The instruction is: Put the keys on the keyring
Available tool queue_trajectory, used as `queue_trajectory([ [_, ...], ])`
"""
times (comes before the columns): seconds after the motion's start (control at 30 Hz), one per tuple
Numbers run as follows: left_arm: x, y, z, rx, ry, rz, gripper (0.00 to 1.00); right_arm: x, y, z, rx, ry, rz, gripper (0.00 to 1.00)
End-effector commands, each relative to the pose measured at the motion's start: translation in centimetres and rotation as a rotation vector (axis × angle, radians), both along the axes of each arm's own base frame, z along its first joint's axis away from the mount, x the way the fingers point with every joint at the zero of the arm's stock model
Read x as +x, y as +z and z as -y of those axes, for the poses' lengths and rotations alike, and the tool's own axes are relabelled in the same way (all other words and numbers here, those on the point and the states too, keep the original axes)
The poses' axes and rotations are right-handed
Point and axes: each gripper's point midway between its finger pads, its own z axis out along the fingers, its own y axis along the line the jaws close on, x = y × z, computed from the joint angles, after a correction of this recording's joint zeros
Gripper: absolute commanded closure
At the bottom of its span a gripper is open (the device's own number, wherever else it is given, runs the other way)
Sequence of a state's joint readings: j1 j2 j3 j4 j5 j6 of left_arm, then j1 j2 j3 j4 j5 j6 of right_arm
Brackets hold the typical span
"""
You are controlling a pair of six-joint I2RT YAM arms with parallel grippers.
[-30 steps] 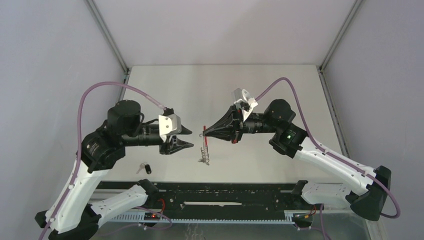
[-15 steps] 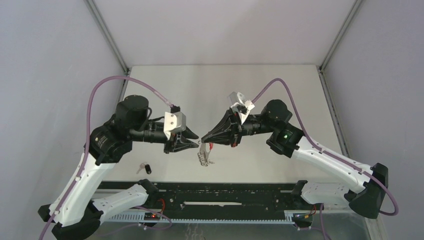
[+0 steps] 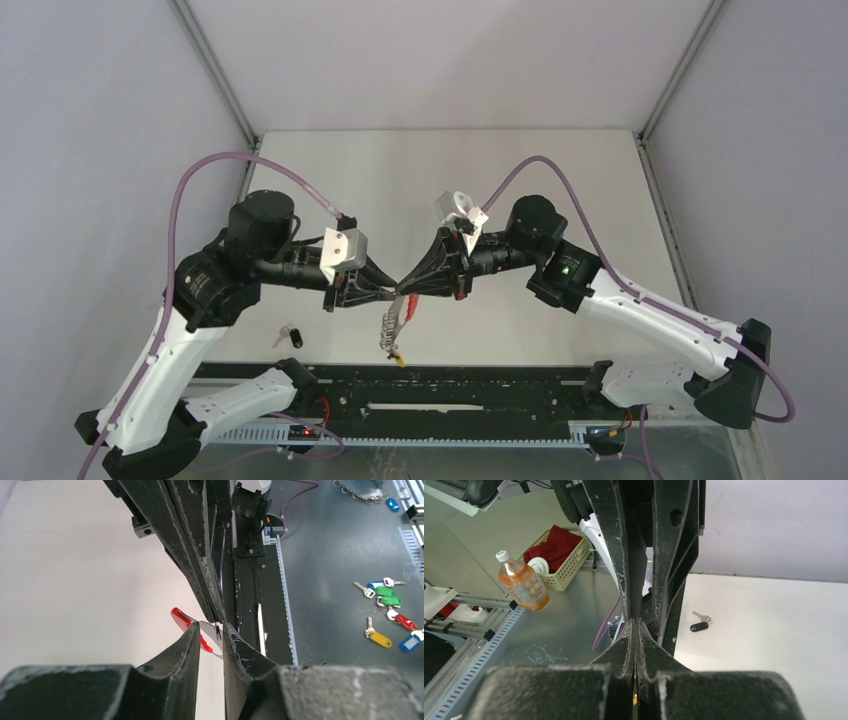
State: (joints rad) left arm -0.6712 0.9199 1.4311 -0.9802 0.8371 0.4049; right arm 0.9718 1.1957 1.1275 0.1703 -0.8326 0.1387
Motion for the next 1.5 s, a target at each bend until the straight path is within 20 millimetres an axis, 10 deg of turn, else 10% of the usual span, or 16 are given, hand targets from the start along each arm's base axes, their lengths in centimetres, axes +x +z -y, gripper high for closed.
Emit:
queue_trajectory([
  [0.0, -0.3, -0.2, -0.6, 0.008, -0.007, 0.032, 0.73, -0.5, 2.7, 0.1, 0.054, 0.006, 0.072, 1.0],
  [0.33, -0.2, 0.1, -0.5, -0.003, 0.003, 0.037, 0.99, -0.9, 3.1, -0.3, 0.034, 0.017, 0.083, 1.0],
  [0.57, 0.0, 0.1, -0.2, -0.021, 0.02, 0.007, 0.85, -1.2, 4.0, -0.5, 0.055, 0.011, 0.086, 1.0],
  [0.73, 0.4, 0.6, 0.1, -0.036, 0.039, -0.001, 1.0, -1.3, 4.1, -0.6, 0.05, 0.018, 0.074, 1.0],
  [0.97, 0.8, 1.6, 0.5, -0.108, 0.091, -0.043, 1.0, 0.7, 5.6, 1.9, 0.087, -0.132, 0.065, 0.48],
  [1.47, 0.4, 4.8, 0.9, -0.321, 0.104, -0.047, 1.0, 1.2, 4.2, 3.9, 0.148, -0.211, 0.03, 0.48],
])
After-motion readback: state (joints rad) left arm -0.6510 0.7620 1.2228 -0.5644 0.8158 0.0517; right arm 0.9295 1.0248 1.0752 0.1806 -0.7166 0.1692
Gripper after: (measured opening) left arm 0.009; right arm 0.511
